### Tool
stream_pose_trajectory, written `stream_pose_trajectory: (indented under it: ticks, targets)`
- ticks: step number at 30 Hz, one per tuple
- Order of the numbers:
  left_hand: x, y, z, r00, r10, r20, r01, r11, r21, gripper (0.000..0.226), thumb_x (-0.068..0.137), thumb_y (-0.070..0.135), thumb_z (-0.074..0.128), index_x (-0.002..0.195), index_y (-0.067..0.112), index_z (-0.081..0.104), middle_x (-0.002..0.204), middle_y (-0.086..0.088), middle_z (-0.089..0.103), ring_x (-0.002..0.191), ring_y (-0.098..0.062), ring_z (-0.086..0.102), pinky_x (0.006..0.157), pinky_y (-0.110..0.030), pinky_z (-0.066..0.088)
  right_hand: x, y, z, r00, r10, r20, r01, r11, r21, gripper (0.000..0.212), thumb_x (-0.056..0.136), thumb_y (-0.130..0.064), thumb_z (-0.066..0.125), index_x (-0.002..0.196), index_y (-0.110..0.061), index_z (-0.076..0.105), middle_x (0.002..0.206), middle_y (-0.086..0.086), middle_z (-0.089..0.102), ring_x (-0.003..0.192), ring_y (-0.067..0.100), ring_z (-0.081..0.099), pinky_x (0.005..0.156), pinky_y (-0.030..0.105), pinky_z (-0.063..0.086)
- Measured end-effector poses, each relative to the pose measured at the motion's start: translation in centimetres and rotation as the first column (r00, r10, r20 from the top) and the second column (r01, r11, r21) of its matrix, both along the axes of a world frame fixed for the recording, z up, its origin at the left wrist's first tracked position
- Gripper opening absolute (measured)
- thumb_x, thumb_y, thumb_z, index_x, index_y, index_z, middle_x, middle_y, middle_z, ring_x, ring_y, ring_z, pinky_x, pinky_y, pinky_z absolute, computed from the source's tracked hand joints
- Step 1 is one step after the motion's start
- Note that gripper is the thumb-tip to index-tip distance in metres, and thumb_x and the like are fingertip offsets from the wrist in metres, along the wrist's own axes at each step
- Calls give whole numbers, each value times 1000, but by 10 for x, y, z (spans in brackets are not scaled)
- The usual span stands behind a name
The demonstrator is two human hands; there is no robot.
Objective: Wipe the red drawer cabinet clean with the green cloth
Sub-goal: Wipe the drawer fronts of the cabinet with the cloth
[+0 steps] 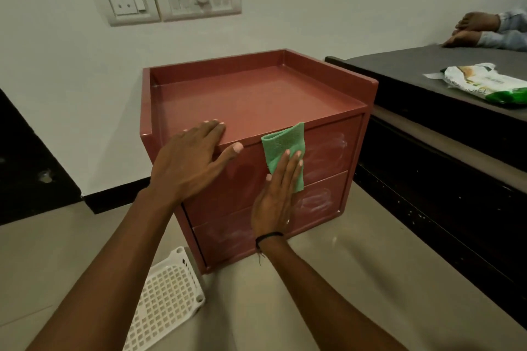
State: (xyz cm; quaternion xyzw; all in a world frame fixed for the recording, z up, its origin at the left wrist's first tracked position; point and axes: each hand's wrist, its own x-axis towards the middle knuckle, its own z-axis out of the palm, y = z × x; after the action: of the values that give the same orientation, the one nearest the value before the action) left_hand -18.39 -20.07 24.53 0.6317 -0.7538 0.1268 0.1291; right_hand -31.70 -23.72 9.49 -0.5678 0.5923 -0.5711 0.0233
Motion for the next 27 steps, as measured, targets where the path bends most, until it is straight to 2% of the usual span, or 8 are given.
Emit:
stream_pose_trajectory:
  ticks: [5, 8, 10, 12, 14, 18, 23, 27]
  targets:
    - [-1, -1, 1, 1000, -6, -16, 6, 1000, 20, 86, 92, 73, 8, 155, 19, 31, 161, -5, 33, 148, -22, 32, 118, -45, 26, 49, 16, 21, 913, -114, 391, 84, 992, 93, 82, 89, 16, 38, 158, -11, 2, 166, 2, -11, 153, 16, -3, 122, 22, 14]
    - [-1, 0, 2, 1000, -2, -6, 2, 1000, 20, 89, 91, 74, 5, 156, 20, 30, 162, -4, 31, 148, -21, 31, 118, -44, 26, 53, 32, 16, 942, -62, 329, 33, 995, 94, 91, 80, 22, 35, 158, -13, 2, 166, 2, -12, 153, 18, -5, 123, 23, 10]
    - [-1, 1, 2, 1000, 0, 6, 0, 1000, 20, 91, 89, 75, 3, 156, 20, 30, 162, -3, 31, 148, -20, 30, 118, -44, 26, 36, 28, 9, 986, -53, 160, 40, 996, 80, 93, 73, 19, 32, 158, -10, 6, 166, 7, -7, 154, 25, -4, 125, 30, 6]
    - [-1, 2, 1, 1000, 1, 7, -1, 1000, 23, 92, 88, 76, 1, 156, 20, 30, 162, -3, 31, 148, -21, 31, 118, -44, 27, 11, 16, 3, 997, -52, -57, 55, 996, 69, 97, 69, 20, 35, 157, -9, 8, 166, 10, -5, 153, 30, -5, 124, 42, 14]
    - [0, 1, 0, 1000, -5, 1, 5, 1000, 17, 94, 88, 77, 0, 156, 20, 31, 162, -4, 32, 148, -21, 31, 117, -45, 27, -6, 7, -1, 991, -12, -133, 21, 998, 64, 98, 70, 23, 38, 158, -9, 7, 166, 9, -6, 153, 28, -6, 121, 45, 25]
    - [1, -3, -1, 1000, -18, -1, 18, 1000, -5, 92, 90, 76, 3, 153, 18, 35, 159, -5, 36, 146, -23, 35, 117, -46, 28, 15, 14, 13, 994, -52, 99, 41, 992, 116, 86, 85, 16, 39, 158, -10, 2, 166, 7, -10, 154, 24, -3, 124, 28, 12]
    - [1, -6, -2, 1000, -3, 21, 3, 1000, 10, 95, 89, 78, -2, 154, 19, 33, 160, -4, 34, 148, -22, 31, 122, -49, 20, 51, 21, 44, 879, -65, 473, -33, 980, 197, 90, 77, 16, 36, 155, -3, -5, 164, 10, -18, 153, 30, 8, 119, 38, 29]
    - [-1, -4, -1, 1000, 7, 26, -7, 1000, 8, 96, 88, 77, -4, 154, 19, 33, 160, -4, 35, 148, -21, 31, 122, -48, 16, 46, 33, 22, 948, 14, 318, -82, 976, 200, 100, 74, 20, 41, 156, -8, -8, 164, 9, -21, 153, 26, 0, 122, 31, 23]
